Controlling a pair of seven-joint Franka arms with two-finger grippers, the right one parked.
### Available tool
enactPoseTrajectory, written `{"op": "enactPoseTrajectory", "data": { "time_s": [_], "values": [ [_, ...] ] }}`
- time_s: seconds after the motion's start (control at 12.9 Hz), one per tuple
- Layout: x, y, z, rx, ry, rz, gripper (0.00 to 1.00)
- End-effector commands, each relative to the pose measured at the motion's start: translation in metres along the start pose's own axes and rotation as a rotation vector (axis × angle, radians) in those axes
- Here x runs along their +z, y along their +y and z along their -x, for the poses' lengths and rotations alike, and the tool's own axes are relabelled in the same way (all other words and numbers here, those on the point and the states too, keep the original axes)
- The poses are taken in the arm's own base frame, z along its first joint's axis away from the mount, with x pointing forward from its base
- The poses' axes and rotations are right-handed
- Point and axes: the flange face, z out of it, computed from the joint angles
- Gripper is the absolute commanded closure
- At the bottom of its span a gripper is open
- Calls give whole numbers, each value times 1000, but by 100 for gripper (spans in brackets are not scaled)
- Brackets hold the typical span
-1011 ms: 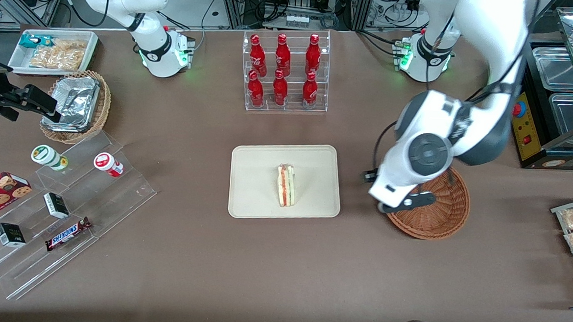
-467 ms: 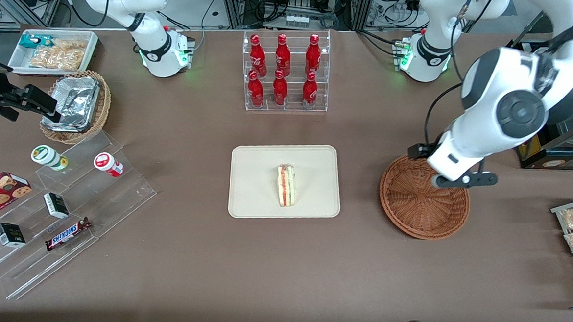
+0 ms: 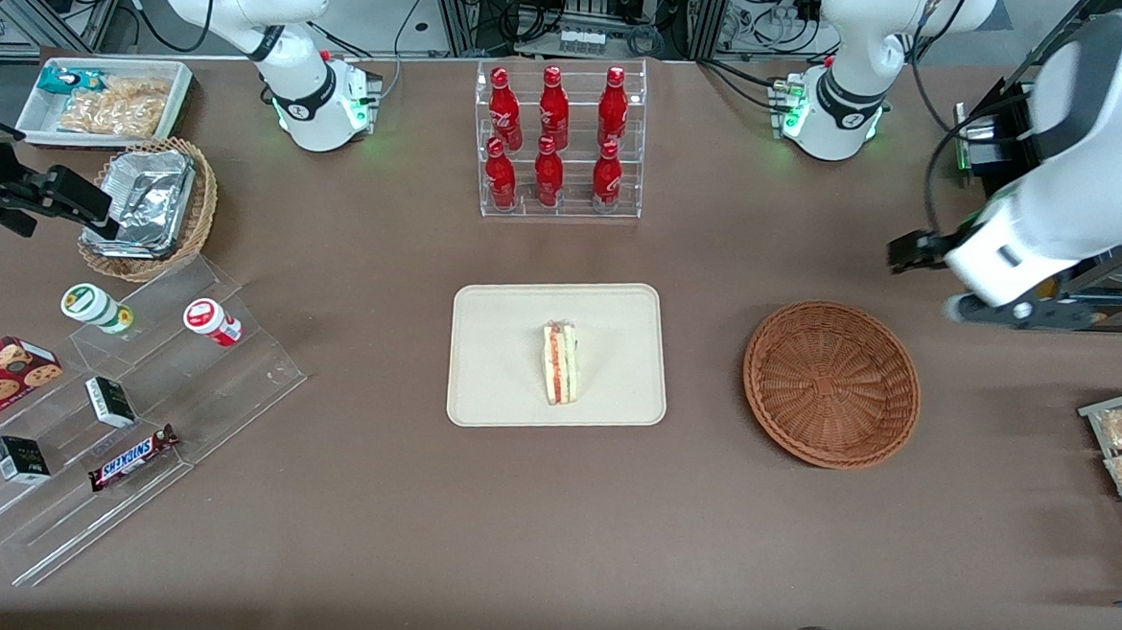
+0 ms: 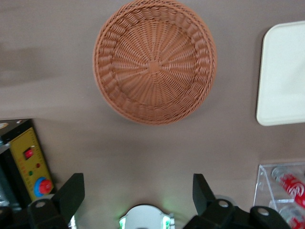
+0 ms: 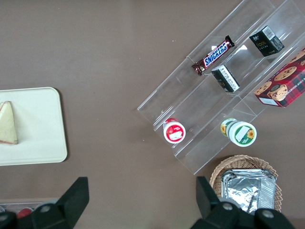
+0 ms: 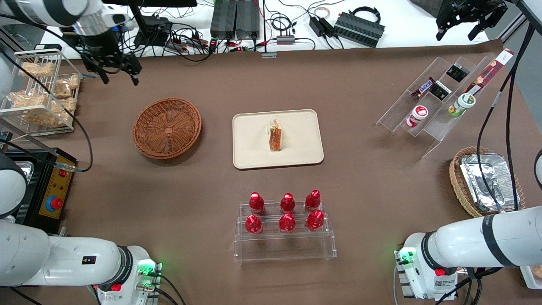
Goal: Place sandwich from basket to tray
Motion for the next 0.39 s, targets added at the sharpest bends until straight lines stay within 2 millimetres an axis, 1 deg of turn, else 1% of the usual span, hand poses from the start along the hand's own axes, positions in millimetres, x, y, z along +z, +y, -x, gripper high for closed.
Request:
{"op": "enactPoseTrajectory", "data": {
  "time_s": [0.0,0.31],
  "values": [
    [-28,-20,11,23,15,2,0],
    [-39,-29,10,3,63,3,0]
  ]
}}
